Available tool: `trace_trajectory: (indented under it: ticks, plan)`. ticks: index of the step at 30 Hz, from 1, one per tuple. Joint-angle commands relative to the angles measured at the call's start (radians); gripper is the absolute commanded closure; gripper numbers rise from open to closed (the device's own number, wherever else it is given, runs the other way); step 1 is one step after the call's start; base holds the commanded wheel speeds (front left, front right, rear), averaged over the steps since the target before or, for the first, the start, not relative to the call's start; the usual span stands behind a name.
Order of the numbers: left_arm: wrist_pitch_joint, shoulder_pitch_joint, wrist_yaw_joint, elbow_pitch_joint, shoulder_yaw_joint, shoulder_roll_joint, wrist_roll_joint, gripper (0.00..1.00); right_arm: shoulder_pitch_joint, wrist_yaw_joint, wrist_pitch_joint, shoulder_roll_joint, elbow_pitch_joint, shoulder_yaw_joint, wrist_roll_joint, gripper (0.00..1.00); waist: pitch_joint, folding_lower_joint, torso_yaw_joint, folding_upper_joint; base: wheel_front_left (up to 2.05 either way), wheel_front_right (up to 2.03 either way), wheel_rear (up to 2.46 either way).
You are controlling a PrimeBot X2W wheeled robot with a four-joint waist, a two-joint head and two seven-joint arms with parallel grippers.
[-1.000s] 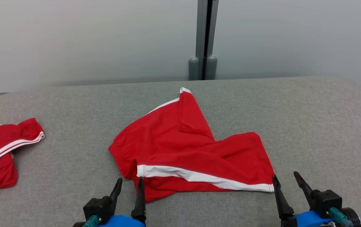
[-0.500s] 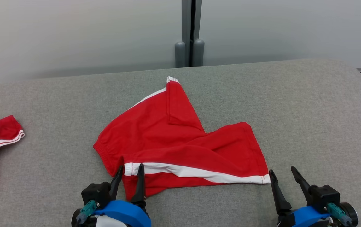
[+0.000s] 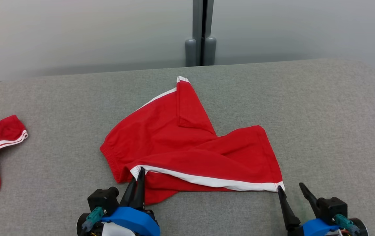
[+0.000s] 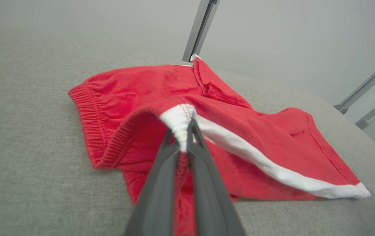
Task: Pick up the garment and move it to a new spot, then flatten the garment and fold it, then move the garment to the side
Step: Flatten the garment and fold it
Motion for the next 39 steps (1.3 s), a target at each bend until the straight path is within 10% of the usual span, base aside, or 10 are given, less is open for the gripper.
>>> trace_trajectory:
  ticks: [1,12,14,18,39]
  plan:
    - [-0.003,-0.006,-0.002,-0.004,0.0,0.0,0.009,1.0,-0.014,0.0,-0.001,-0.007,0.013,-0.002,0.007,0.0,0.001,-0.0001,0.006,-0.0001,0.0,0.0,0.0]
    - [-0.003,-0.007,-0.007,-0.001,-0.027,0.0,0.036,1.0,-0.079,0.0,-0.001,-0.004,0.158,0.003,0.028,0.0,0.025,-0.0001,0.047,-0.0001,0.0,0.0,0.0]
    - [-0.003,-0.009,-0.006,0.0,-0.03,0.0,0.037,1.0,-0.085,0.0,-0.001,-0.003,0.171,0.001,0.028,0.21,0.028,-0.0001,0.051,-0.0001,0.0,0.0,0.0]
    - [-0.003,-0.015,-0.004,0.0,-0.032,0.0,0.037,1.0,-0.091,0.0,0.0,-0.002,0.208,0.01,0.035,1.0,0.034,-0.0001,0.056,-0.0001,0.0,0.0,0.0]
    - [-0.003,-0.224,-0.072,-0.245,0.147,0.028,0.209,1.0,-0.293,0.0,-0.001,-0.096,-0.179,0.076,0.317,1.0,-0.093,-0.0001,-0.017,-0.0001,0.0,0.0,0.0]
